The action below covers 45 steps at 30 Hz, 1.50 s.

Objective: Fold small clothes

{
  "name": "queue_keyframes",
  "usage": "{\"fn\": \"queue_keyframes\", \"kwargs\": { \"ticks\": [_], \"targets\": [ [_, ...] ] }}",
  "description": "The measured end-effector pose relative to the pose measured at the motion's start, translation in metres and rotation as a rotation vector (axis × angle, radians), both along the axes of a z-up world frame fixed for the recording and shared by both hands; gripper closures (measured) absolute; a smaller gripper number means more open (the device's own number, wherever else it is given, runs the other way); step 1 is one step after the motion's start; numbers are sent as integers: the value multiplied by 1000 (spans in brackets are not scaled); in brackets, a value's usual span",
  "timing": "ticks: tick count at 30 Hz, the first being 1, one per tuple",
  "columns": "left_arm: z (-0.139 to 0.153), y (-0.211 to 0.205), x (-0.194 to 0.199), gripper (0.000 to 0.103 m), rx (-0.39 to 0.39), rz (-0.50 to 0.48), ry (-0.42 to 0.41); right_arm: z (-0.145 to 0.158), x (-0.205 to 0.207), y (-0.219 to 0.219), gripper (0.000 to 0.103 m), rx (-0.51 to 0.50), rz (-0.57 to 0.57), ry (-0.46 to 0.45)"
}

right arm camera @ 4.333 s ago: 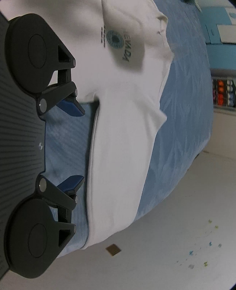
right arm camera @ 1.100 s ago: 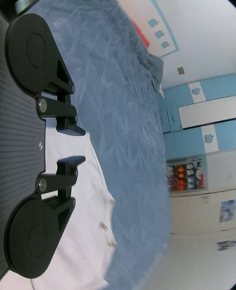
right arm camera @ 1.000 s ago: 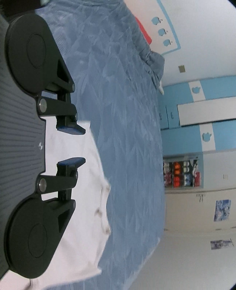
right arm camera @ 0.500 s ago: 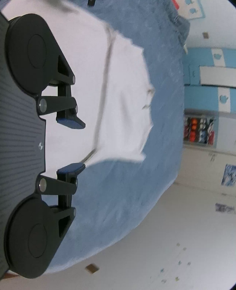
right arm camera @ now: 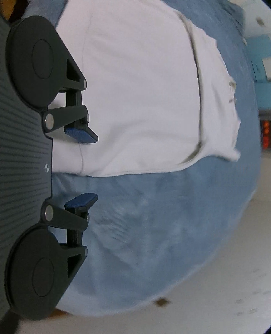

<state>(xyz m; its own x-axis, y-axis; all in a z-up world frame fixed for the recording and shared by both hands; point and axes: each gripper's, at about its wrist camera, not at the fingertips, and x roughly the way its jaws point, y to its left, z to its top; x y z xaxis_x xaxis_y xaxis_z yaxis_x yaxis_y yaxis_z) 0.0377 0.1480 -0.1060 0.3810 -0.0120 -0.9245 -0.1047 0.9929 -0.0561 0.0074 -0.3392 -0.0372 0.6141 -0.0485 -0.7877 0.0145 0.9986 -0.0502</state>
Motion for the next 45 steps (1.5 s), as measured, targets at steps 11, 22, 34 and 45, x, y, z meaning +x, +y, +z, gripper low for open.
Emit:
{"fn": "queue_keyframes", "kwargs": {
  "ticks": [11, 22, 34, 45],
  "targets": [
    [-24, 6, -6, 42, -105, 23, 51, -17, 7, -4, 55, 105, -25, 113],
    [51, 31, -24, 99, -156, 58, -158, 58, -23, 4, 96, 127, -13, -67],
    [114, 35, -66, 101, -39, 67, -261, 84, -59, 20, 96, 74, -3, 42],
    [28, 16, -54, 101, 2, 53, -85, 34, -54, 36, 90, -16, -81, 117]
  ]
}}
